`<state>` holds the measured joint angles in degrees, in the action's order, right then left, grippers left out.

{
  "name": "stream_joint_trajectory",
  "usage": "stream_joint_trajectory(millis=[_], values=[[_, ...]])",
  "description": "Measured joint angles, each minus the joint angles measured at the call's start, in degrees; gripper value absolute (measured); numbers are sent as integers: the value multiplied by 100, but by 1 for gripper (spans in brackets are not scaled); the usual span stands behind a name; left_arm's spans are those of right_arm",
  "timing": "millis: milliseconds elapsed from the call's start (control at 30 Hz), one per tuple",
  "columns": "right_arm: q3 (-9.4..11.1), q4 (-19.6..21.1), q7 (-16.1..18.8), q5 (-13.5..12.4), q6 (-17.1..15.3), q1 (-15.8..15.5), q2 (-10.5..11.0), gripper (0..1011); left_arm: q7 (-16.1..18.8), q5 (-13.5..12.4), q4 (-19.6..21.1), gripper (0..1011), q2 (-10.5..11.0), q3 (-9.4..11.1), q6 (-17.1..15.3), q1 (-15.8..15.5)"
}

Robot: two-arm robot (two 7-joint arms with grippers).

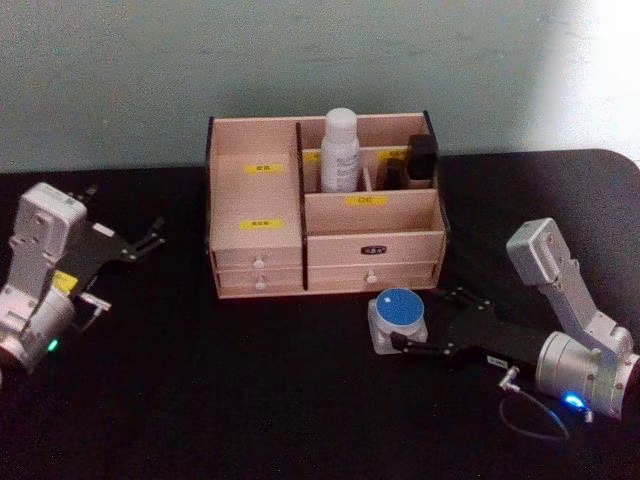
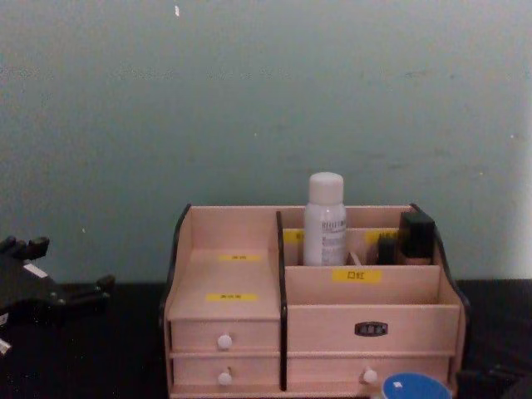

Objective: Pick up the facial cleanser and watermelon frost from the table and place them into the tiered storage box.

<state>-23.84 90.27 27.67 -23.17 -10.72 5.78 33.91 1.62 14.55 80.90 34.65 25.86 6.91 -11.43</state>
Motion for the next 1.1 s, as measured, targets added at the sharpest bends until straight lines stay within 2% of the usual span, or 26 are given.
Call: stream_joint_trajectory(millis=[267, 1100], values=[[-23, -112, -12, 12, -24, 37, -62, 1002, 0, 0, 0, 1001, 0, 0, 0, 0], [-202, -545, 56, 187, 11, 461, -337, 1002, 0, 0, 0, 1001, 0, 0, 0, 0]])
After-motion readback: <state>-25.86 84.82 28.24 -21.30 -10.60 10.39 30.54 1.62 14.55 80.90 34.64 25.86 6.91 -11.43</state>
